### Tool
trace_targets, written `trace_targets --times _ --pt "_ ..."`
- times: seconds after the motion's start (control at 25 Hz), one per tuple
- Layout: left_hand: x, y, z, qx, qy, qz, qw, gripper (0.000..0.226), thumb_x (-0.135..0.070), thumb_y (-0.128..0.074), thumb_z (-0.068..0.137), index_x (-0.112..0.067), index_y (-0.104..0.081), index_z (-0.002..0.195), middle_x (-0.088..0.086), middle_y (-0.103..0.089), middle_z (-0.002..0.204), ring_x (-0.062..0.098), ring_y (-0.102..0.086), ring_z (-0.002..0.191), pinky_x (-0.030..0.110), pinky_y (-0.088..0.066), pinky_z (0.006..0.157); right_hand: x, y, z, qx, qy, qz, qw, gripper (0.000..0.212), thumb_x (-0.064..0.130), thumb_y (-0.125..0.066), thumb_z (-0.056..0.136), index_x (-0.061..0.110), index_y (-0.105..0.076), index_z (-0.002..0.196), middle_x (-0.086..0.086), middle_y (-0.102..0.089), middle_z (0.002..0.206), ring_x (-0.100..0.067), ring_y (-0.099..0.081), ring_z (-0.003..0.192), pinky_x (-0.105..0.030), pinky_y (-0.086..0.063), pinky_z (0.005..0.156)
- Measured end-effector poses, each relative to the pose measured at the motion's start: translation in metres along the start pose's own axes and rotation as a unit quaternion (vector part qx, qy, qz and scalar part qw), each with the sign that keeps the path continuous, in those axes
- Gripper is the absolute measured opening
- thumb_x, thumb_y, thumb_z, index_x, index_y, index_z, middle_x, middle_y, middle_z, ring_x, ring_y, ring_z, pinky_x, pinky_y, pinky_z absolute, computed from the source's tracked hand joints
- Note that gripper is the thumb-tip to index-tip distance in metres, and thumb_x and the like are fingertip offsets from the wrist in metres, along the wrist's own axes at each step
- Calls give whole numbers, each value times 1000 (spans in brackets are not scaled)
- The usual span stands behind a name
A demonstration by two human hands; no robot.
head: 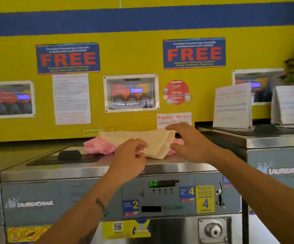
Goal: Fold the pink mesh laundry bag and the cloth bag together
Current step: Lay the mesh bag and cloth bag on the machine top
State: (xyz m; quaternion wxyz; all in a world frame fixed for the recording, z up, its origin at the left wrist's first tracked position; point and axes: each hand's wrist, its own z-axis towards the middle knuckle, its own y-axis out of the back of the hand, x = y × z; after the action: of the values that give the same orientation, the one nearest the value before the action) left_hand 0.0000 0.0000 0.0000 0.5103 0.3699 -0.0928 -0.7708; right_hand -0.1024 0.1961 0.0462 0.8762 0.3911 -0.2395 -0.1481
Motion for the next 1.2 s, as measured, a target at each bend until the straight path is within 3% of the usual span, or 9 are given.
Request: trace_targets --times 0.2,0.36,0.48,0.64,0.8,0.92,1.0,1.12,1.2 --pt "22 -34 57 144 32 236 960 51 -30 -54 78 -37 -46 128 -4 -42 130 23 -41 122 46 -41 102 -56 -29 102 14 -13 19 1000 58 34 -60 89 31 -37 142 -7 -37 150 -29 -35 136 -44 -34 109" --pt "39 -49 93 150 46 277 948 64 -32 -53 78 -41 -33 139 -6 -29 145 22 -29 133 48 -31 111 -91 -57 176 120 -53 61 989 66 35 -58 90 25 -29 148 -11 -42 149 -32 -45 129 -41 -41 101" --pt "50 -47 112 204 110 294 927 75 -25 -57 80 -45 -23 143 -6 -16 154 21 -15 142 50 -20 117 -107 -71 190 171 -98 11 980 61 44 -56 84 31 -35 140 -6 -55 136 -30 -53 119 -46 -39 102" --pt "56 -44 136 158 68 257 951 60 -27 -59 77 -33 -50 136 -1 -49 136 23 -46 120 45 -43 100 -116 -64 177 194 -137 121 964 48 32 -59 79 39 -43 124 0 -57 118 -21 -57 101 -41 -49 90" --pt "43 -53 160 80 -10 179 980 37 -16 -63 83 -23 -68 119 -2 -62 116 20 -57 105 40 -51 88 -116 -28 178 53 -105 165 979 48 6 -52 81 35 -46 119 0 -55 108 -21 -56 92 -37 -52 73" --pt "27 -68 178 89 -90 119 985 37 -16 -55 88 -22 -63 124 -2 -57 120 19 -54 110 37 -48 92 -122 21 170 -45 -95 78 991 47 3 -51 81 33 -53 116 3 -54 111 -20 -53 95 -32 -41 73" --pt "19 -80 185 140 -87 99 981 46 -20 -55 90 -28 -50 135 -7 -47 130 16 -46 121 35 -42 101 -140 48 152 -2 -162 -13 987 44 5 -51 82 32 -58 115 2 -53 124 -19 -49 103 -31 -38 80" --pt "22 -91 184 274 41 124 953 74 -44 -61 85 -31 -23 147 -9 -25 152 19 -29 140 42 -31 115 -155 61 126 208 -282 -161 923 47 27 -54 81 38 -56 126 2 -46 143 -24 -45 125 -38 -39 101" --pt "34 -95 178 368 112 183 905 100 -70 -57 75 -32 -4 152 -3 -5 163 28 -15 148 49 -23 118 -152 48 126 167 -266 -179 932 54 42 -55 79 41 -50 133 -3 -42 144 -30 -44 128 -44 -41 103"
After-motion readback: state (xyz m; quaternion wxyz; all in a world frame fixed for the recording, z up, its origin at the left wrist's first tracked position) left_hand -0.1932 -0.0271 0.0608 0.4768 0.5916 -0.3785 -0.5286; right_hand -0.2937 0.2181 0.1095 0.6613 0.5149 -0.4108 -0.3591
